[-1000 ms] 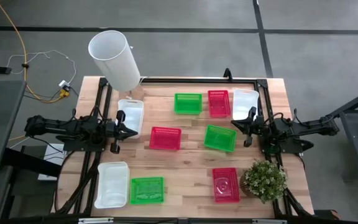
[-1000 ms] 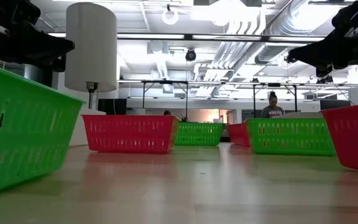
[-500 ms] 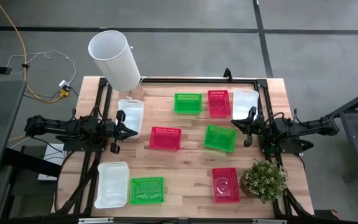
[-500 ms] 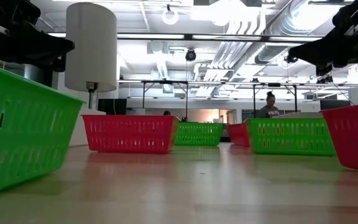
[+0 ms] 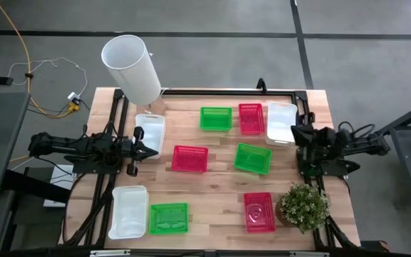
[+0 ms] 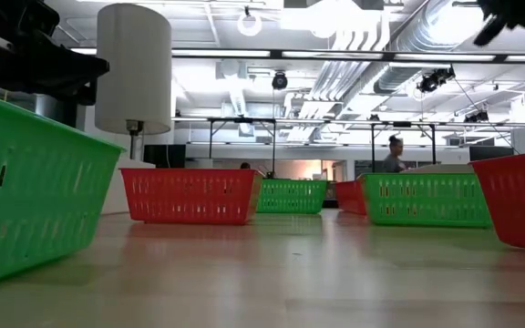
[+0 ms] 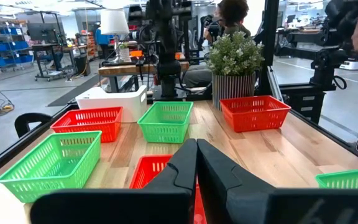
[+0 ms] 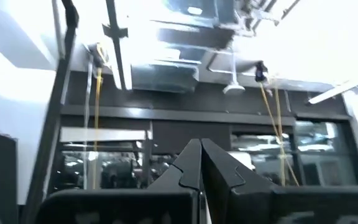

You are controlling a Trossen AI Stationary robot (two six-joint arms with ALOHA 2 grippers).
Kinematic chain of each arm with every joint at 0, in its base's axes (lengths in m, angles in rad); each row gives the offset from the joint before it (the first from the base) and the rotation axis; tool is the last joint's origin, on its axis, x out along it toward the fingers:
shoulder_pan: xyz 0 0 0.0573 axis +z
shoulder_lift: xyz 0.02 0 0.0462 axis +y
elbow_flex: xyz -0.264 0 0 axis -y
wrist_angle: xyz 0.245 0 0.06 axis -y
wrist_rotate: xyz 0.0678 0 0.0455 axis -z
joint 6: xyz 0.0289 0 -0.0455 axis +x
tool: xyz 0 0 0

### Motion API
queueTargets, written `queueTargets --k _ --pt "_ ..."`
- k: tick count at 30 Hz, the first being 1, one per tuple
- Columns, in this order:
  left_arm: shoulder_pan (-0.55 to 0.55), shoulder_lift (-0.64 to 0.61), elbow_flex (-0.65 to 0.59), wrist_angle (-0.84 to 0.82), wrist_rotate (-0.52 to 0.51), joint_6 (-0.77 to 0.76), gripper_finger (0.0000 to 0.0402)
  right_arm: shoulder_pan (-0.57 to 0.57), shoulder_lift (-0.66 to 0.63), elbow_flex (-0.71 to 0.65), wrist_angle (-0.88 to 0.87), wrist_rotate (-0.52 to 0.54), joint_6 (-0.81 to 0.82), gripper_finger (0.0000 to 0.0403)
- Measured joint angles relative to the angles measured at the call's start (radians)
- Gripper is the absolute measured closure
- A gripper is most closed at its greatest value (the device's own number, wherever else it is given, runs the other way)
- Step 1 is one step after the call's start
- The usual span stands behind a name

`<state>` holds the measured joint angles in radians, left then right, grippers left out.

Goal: Stack baskets by color
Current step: Stack the middle green bin on the top green bin

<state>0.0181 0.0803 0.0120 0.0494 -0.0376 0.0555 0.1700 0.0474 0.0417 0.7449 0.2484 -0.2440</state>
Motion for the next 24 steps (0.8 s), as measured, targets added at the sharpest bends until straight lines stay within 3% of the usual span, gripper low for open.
queueTargets --k 4,8,11,16,24 --pt "0.000 0.000 0.000 0.000 0.000 0.000 0.0401 0.000 0.084 0.106 -0.029 0.021 -0.044 0.0402" --pt "0.000 0.000 0.000 0.000 0.000 0.000 0.0401 0.000 0.229 0.223 -0.142 0.184 -0.006 0.0402" --pt "0.000 0.000 0.000 0.000 0.000 0.000 0.0401 0.000 0.331 0.315 -0.341 0.281 0.069 0.0402" --pt "0.000 0.000 0.000 0.000 0.000 0.000 0.0401 0.000 0.447 0.405 -0.576 0.297 0.191 0.0402" --pt "0.000 0.000 0.001 0.044 0.003 -0.046 0.0401 0.000 0.484 0.414 -0.595 0.302 0.194 0.0402"
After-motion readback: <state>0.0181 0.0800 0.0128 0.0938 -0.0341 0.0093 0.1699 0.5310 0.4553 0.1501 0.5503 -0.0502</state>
